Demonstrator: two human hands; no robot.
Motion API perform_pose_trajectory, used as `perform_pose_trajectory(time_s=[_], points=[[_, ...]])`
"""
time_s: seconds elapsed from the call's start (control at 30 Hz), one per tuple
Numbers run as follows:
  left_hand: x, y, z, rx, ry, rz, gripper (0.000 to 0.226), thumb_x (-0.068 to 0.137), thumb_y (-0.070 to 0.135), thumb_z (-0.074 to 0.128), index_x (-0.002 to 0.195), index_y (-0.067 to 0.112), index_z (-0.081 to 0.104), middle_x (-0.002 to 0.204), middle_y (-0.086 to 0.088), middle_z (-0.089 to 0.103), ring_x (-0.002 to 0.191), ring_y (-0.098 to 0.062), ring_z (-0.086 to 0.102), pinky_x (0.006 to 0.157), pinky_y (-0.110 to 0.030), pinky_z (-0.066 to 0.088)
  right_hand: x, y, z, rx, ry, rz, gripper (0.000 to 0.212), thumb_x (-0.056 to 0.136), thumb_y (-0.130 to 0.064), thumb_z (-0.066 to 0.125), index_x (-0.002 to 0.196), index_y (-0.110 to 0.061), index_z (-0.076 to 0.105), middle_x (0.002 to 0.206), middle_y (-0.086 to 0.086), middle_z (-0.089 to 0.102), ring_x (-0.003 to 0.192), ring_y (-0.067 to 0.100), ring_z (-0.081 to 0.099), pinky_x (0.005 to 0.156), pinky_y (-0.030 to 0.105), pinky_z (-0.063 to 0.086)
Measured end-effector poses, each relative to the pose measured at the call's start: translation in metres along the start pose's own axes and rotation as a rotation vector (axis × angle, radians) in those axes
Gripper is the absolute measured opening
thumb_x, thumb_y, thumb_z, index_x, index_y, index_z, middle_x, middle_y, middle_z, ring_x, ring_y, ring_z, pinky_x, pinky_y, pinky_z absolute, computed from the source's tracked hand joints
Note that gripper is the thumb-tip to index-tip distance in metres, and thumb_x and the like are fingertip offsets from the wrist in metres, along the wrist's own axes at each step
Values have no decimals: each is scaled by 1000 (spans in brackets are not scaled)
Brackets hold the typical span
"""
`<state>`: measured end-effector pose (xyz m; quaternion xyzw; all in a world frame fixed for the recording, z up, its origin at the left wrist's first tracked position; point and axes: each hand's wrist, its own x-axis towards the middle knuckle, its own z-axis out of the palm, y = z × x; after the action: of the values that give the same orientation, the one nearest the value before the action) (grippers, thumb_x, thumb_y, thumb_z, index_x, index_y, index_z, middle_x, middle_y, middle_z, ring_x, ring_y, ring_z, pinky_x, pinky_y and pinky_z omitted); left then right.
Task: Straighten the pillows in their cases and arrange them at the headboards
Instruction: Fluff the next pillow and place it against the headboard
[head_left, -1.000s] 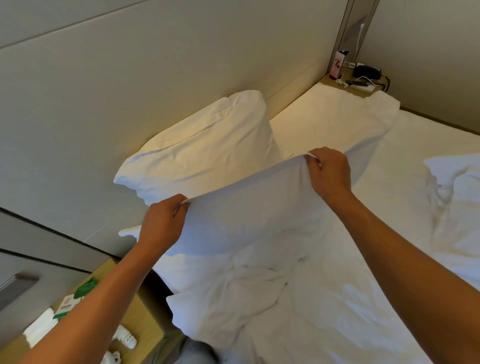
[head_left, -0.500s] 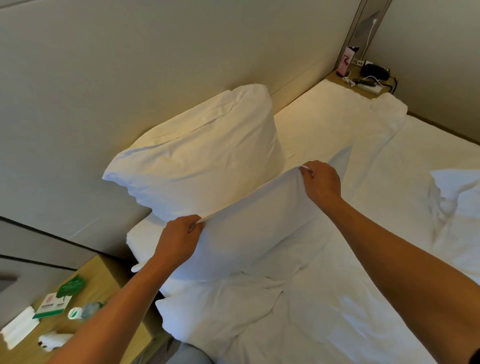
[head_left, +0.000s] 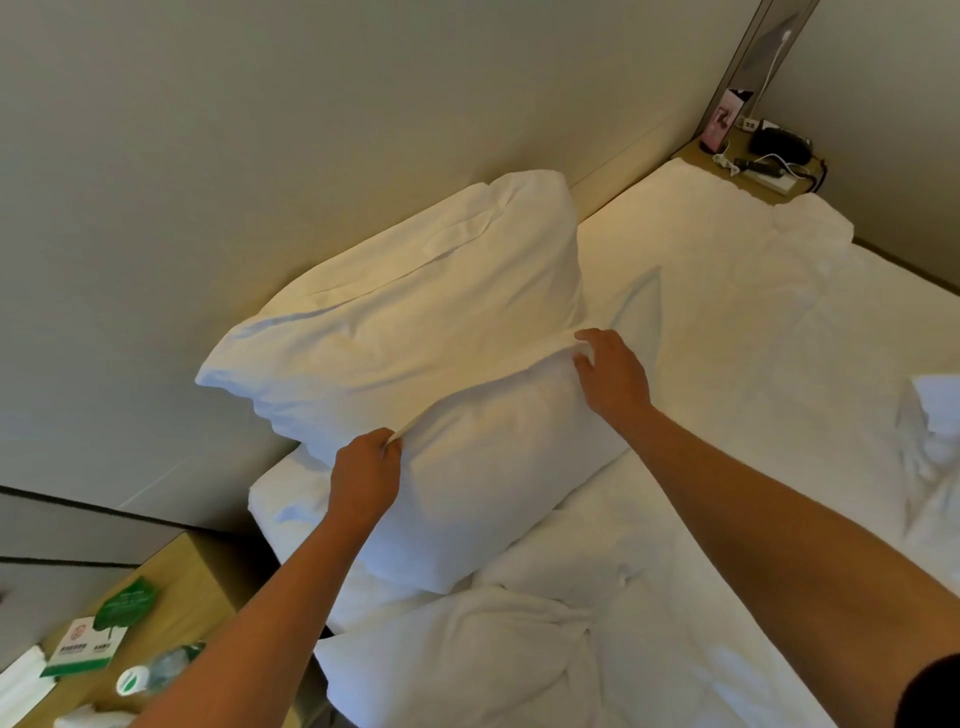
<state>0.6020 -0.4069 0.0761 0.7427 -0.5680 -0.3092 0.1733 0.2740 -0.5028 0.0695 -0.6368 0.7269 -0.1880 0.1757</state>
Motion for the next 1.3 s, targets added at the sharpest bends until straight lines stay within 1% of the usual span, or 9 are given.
perform_pose_trajectory(time_s=[0.27,0.43,0.7,0.93,1.0,1.03,1.07,1.13,1.3], points=[[25,-7,11,36,-2,88,16,101,33,55,101,19,64,80,3,63,72,-21,58,64,-31,42,-93,19,91,292,-181,428,100,87,-59,73,165,-25,19,165,10,28,147,31,41,114,43,40],[31,-9,25,147,-45,135,23,102,33,50,90,24,68,75,5,61,73,-25,63,63,-32,44,-108,8,132,526,-223,659,141,64,-75,83,163,-43,-11,166,12,31,146,37,41,112,52,48],[56,-19,23,206,23,154,33,105,30,44,75,18,52,61,0,55,59,-26,57,58,-39,48,-67,-12,171,610,-155,689,148,55,-80,84,158,-52,-20,164,11,36,143,38,46,106,57,52],[89,-7,22,236,51,193,42,103,32,46,65,27,30,53,4,42,50,-17,43,53,-32,29,-6,-24,190,598,-146,639,145,62,-76,83,159,-47,-21,166,14,35,146,39,44,116,46,38],[88,-3,26,207,35,205,25,102,35,48,78,28,50,65,5,55,64,-24,57,59,-34,38,-4,-19,192,598,-161,626,145,63,-74,83,159,-46,-22,166,13,34,147,38,43,117,45,38],[83,-2,28,190,15,210,13,101,37,51,99,28,59,84,3,65,83,-26,64,67,-37,45,-6,-15,192,589,-167,620,145,64,-74,83,160,-45,-22,166,14,34,147,38,43,118,45,37],[76,-2,32,200,4,227,26,100,38,54,123,27,58,113,0,68,107,-27,63,80,-41,51,-10,-12,192,579,-175,617,146,64,-75,83,160,-44,-23,166,15,34,147,38,43,118,46,38],[60,-4,41,253,9,326,60,97,40,60,150,26,38,158,-6,39,144,-26,39,102,-49,47,-18,-11,190,563,-187,619,147,63,-77,82,160,-43,-23,165,18,33,147,39,43,117,47,40],[32,-22,64,502,-53,516,71,97,50,57,159,31,28,172,-7,-4,159,-27,-8,121,-55,28,-38,-13,185,478,-212,621,136,68,-83,72,161,-43,-18,162,19,36,141,39,49,108,49,46]])
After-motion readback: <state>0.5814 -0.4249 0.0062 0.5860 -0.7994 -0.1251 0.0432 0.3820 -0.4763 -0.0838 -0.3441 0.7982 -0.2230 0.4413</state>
